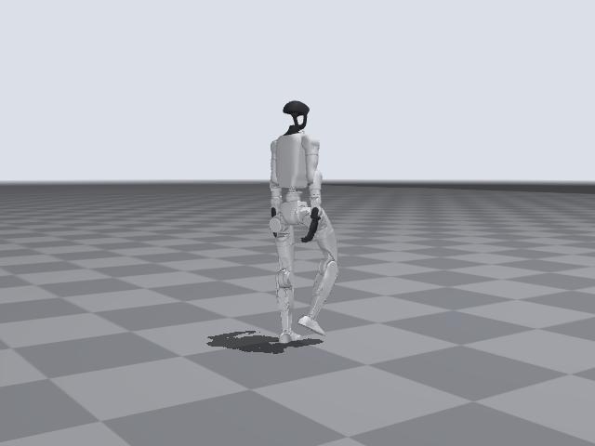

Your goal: In place motions

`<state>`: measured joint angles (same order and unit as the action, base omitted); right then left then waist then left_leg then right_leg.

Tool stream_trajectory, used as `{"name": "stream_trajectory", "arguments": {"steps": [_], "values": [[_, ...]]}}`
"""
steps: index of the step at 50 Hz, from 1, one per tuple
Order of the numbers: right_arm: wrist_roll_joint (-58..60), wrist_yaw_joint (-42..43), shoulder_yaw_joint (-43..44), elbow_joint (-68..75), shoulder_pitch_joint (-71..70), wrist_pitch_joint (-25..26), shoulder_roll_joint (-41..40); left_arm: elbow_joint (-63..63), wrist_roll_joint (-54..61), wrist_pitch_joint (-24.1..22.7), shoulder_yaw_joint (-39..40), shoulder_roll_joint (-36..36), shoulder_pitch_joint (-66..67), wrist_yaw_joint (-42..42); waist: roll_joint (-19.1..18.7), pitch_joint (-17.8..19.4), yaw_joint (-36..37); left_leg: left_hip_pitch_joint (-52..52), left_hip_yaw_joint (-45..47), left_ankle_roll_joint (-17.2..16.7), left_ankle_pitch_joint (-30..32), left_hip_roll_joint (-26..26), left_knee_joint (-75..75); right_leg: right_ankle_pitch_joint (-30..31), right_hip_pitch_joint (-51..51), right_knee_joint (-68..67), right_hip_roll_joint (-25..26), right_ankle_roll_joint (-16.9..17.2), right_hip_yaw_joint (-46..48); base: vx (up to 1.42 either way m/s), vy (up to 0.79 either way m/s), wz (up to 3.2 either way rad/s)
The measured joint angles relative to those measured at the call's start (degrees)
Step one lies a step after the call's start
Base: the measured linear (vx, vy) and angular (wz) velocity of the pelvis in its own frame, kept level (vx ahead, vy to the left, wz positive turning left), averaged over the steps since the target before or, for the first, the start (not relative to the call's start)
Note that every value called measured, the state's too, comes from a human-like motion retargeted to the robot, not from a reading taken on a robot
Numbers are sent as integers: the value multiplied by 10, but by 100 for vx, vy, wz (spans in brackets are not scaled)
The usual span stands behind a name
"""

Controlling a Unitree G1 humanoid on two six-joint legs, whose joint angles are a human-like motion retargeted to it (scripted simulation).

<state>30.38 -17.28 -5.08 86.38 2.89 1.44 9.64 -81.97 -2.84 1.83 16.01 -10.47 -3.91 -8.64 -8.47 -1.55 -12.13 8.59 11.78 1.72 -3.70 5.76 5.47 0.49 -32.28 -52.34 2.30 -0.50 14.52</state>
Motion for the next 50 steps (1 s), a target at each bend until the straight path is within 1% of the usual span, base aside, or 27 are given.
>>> {"name": "stream_trajectory", "arguments": {"steps": [3, 6, 7, 8, 10, 12, 13, 15, 17, 18, 20, 22, 25, 27, 30, 33, 35, 38, 40, 41, 42, 43, 44, 45, 47, 48, 50], "values": [[8, 3, -8, 1, 10, -1, 1, -4, 0, 1, 4, 5, 7, -12, 10, -7, 2, -12, 9, -6, -2, -8, -8, 3, 65, 92, 2, 4, -7, 11, -4, 4], [14, 6, -10, 8, 18, 2, 4, -13, -7, 2, 10, 14, 25, -12, 31, -18, 0, -22, 9, -7, -12, -32, -1, 8, 151, 227, 3, 22, -26, 18, -1, 38], [17, 6, -10, 12, 17, 4, 5, -18, -9, 1, 13, 17, 31, -12, 41, -19, -6, -24, 8, -6, -18, -42, 8, -6, 184, 274, 1, 18, -23, 20, 2, 80], [20, 4, -10, 17, 13, 7, 4, -24, -11, 1, 20, 18, 38, -13, 49, -16, -14, -27, 5, -5, -26, -49, 25, -50, 219, 317, 0, -5, -9, 20, 4, 47], [23, 3, -13, 20, 8, 9, 4, -33, -13, 0, 34, 24, 55, -16, 68, -25, 2, -10, 19, -3, -39, -63, 77, -105, 278, 399, -20, -53, 60, 19, 6, -49], [22, 0, -17, 18, 2, 9, 5, -40, -12, 1, 48, 29, 70, -20, 92, -44, 34, 40, 71, 1, -1, -67, 173, -80, 280, 444, -39, -51, 35, 1, 10, -84], [21, -3, -15, 15, -11, 11, 4, -45, -9, 3, 54, 32, 67, -21, 101, -42, 32, 79, 90, 2, 50, -52, 246, -76, 263, 440, -48, -43, -10, -29, 10, 30], [14, -6, -9, -4, -37, 9, 2, -46, 4, 3, 61, 39, 55, -17, 104, -2, 17, 182, 61, 10, 177, -36, 398, -64, 250, 433, -66, -42, 10, -43, 6, 59], [6, -10, -24, -26, -50, -8, 4, -35, 20, -2, 64, 38, 65, -18, 124, 25, 64, 255, 78, 26, 196, 3, 523, -59, 270, 450, -61, -52, -19, -21, -3, -93], [7, -16, -32, -32, -58, -12, 7, -33, 22, -3, 62, 35, 71, -26, 130, 28, 61, 294, 90, 49, 159, 19, 586, -56, 269, 452, -55, -62, -25, -11, -4, -27], [31, -22, -30, -48, -73, -5, 8, -52, 7, 3, 68, 34, 62, -43, 125, 24, 65, 390, 116, 95, 103, 83, 709, -54, 244, 447, -44, -75, -23, -14, -2, 9], [42, -4, -21, -57, -72, -3, 5, -73, 0, 13, 73, 37, 61, -34, 133, 12, 86, 474, 127, 126, 47, 122, 806, -51, 231, 449, -41, -83, -36, -7, -7, -34], [13, 7, -22, -64, -76, -23, 9, -73, 7, 4, 63, 36, 68, -42, 154, 25, 115, 562, 115, 130, 1, 132, 909, -48, 235, 454, -42, -92, -60, -7, -6, -36], [9, -1, -21, -67, -76, -22, 8, -72, 0, 5, 62, 35, 72, -46, 169, 23, 126, 582, 122, 124, -14, 132, 931, -51, 230, 450, -52, -93, -73, -3, 0, -15], [19, -11, -16, -65, -70, -18, 1, -80, -5, 7, 59, 31, 77, -41, 168, 14, 120, 553, 125, 117, -18, 122, 902, -54, 232, 452, -57, -88, -72, 3, 2, 16], [20, -11, -20, -61, -61, -19, 0, -81, -4, 10, 58, 29, 80, -39, 156, 4, 105, 452, 121, 93, -1, 80, 787, -55, 246, 463, -60, -77, -61, 9, 7, 28], [27, -9, -23, -60, -47, -20, -1, -75, -3, 10, 59, 30, 87, -36, 149, -8, 90, 366, 103, 61, 22, 19, 664, -59, 256, 467, -66, -69, -51, 19, 8, 35], [36, -7, -25, -51, -29, -20, -2, -64, 3, 8, 59, 30, 94, -26, 137, -15, 72, 198, 53, 16, 73, -63, 405, -74, 273, 455, -66, -60, -37, 21, 2, 7], [40, -8, -26, -42, -20, -18, -1, -59, 6, 8, 61, 29, 94, -20, 123, -9, 83, 75, 27, 4, 141, -92, 206, -90, 284, 433, -51, -56, -41, 21, -2, -49], [43, -9, -23, -37, -16, -17, 0, -57, 6, 7, 60, 28, 93, -17, 113, -17, 69, 31, 30, 10, 14, -97, 152, -102, 279, 410, -49, -53, -20, 20, -4, 29], [47, -10, -20, -33, -12, -15, 1, -55, 6, 7, 58, 27, 92, -16, 100, -28, 50, -2, 44, 15, -70, -91, 104, -108, 269, 385, -45, -49, 4, 19, -4, 125], [54, -10, -18, -29, -8, -12, 3, -53, 7, 7, 58, 28, 92, -16, 79, -42, 20, -15, 79, 20, -68, -62, 70, -102, 250, 355, -39, -45, 33, 8, -5, 110], [57, -8, -15, -29, -8, -8, 3, -54, 9, 8, 58, 27, 83, -18, 62, -44, 7, -7, 40, 14, -59, -52, 56, -70, 224, 311, -37, -39, 55, -9, -6, 59], [57, -6, -12, -30, -9, -3, 2, -55, 10, 9, 57, 25, 69, -21, 47, -39, 2, 10, -37, 3, -47, -54, 52, -25, 194, 261, -36, -32, 75, -33, -5, -63], [24, 0, 3, -34, -21, -4, 1, -63, 14, 14, 41, 15, 19, -18, 54, 1, 35, 4, -5, 2, -40, -40, 44, 61, 103, 104, -50, 6, 10, -44, -3, -70], [6, 1, 10, -35, -24, -9, 2, -62, 17, 14, 27, 12, 5, -13, 49, 13, 24, -4, -6, 3, -36, -33, 34, 75, 65, 46, -39, 14, -4, -31, -1, 32], [-15, -7, 16, -37, -21, -19, 6, -46, 22, 12, -4, 6, -12, -9, 32, 11, 19, 9, -25, 2, -28, -20, 26, 57, -38, -111, -41, 13, -1, -15, 1, 26]]}}
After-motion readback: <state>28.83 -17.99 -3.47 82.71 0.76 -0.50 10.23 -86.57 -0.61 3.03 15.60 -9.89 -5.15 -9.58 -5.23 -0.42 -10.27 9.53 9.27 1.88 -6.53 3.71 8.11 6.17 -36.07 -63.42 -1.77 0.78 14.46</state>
